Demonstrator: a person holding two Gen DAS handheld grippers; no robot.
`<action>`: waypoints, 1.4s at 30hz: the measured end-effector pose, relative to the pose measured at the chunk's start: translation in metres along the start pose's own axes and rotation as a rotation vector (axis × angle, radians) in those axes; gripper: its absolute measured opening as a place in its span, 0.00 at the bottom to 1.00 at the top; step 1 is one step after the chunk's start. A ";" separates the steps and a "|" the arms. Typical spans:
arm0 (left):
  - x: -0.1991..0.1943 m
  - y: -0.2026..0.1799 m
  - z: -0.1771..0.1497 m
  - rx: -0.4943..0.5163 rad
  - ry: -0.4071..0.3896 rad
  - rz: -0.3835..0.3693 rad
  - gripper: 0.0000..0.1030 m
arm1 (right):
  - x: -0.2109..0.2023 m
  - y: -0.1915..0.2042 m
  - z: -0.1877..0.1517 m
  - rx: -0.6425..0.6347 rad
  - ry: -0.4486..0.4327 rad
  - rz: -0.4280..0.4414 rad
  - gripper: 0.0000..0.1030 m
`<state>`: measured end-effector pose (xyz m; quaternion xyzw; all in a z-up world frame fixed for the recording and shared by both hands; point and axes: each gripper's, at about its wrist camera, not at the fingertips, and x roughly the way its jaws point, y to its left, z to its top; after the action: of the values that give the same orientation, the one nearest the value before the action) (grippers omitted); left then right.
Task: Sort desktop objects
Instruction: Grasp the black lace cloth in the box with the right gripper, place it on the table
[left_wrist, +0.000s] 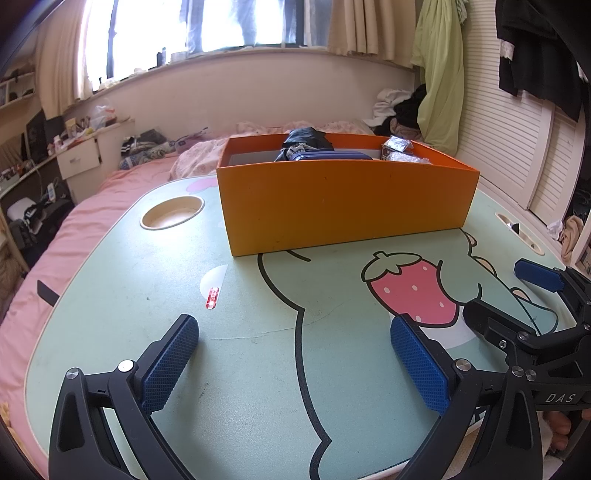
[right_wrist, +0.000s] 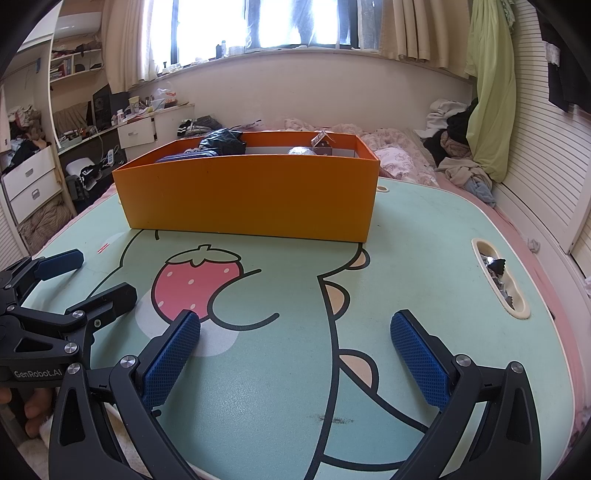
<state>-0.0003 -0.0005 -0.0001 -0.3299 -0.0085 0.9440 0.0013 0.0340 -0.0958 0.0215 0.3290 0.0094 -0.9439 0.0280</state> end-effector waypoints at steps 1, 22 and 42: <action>0.000 0.000 0.000 0.000 0.000 0.000 1.00 | 0.000 0.000 0.000 0.000 0.000 0.000 0.99; 0.001 -0.001 0.003 -0.001 0.006 -0.001 1.00 | -0.004 0.009 0.119 0.057 -0.021 0.244 0.79; 0.000 0.001 0.001 0.001 0.001 -0.011 1.00 | 0.024 0.004 0.156 0.244 -0.032 0.316 0.35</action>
<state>-0.0012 -0.0019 0.0009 -0.3302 -0.0097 0.9438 0.0067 -0.0812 -0.1062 0.1285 0.3122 -0.1572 -0.9270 0.1359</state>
